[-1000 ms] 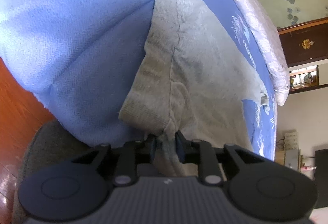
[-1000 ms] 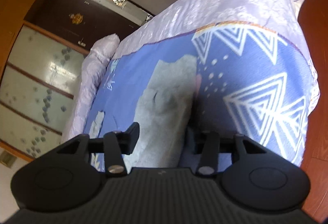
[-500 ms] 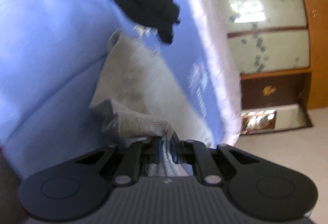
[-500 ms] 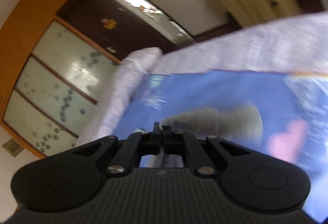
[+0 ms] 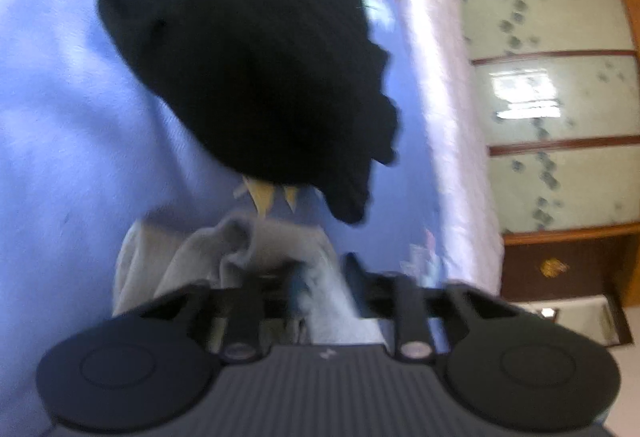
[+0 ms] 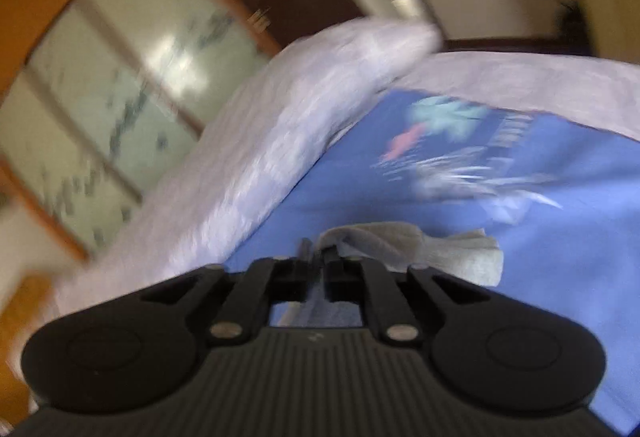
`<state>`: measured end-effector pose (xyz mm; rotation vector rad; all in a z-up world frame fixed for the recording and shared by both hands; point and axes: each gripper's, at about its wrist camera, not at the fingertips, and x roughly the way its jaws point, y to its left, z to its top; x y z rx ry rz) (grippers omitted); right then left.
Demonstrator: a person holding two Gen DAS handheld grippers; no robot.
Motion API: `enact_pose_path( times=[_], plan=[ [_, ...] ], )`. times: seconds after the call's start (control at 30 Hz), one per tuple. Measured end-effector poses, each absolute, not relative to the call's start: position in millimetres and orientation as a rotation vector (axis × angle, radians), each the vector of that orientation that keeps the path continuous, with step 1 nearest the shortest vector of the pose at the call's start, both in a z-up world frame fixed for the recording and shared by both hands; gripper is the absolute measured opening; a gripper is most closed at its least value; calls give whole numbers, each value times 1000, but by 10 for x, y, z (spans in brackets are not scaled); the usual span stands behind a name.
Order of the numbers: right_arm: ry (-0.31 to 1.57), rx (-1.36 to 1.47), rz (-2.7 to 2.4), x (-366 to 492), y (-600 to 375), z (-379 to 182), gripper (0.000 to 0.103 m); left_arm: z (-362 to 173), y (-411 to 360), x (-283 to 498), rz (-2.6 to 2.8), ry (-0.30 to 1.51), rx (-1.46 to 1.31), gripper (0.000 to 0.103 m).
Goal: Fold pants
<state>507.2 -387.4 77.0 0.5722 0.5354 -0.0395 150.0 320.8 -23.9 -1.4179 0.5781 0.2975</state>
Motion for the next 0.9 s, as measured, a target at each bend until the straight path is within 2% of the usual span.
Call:
enact_pose_path(
  times=[0.03,0.07,0.27,0.47,0.57,0.73,0.9],
  plan=[
    [538,552,-79,5095,-3763,721,62,-285,3192,1545,298,581,-1431,56],
    [512,558,-66,5066,-3683,647,63,-294,3158,1572,292,588,-1415,59],
    [514,488,60,4580,-3592,364,58,-83,3001,1215,186,599,-1259,59],
    [500,661,-60,4214,-4269,213,58,211,2839,546,186,656,-1062,62],
    [521,750,-93,4179,-4521,156,56,276,2725,366,141,683,-1072,62],
    [544,815,-20,4370,-4503,154,39,291,2219,737,-52,757,-1033,62],
    [604,753,-5,4905,-4204,95,41,32,1648,1387,-223,886,-1008,62]
  ],
)
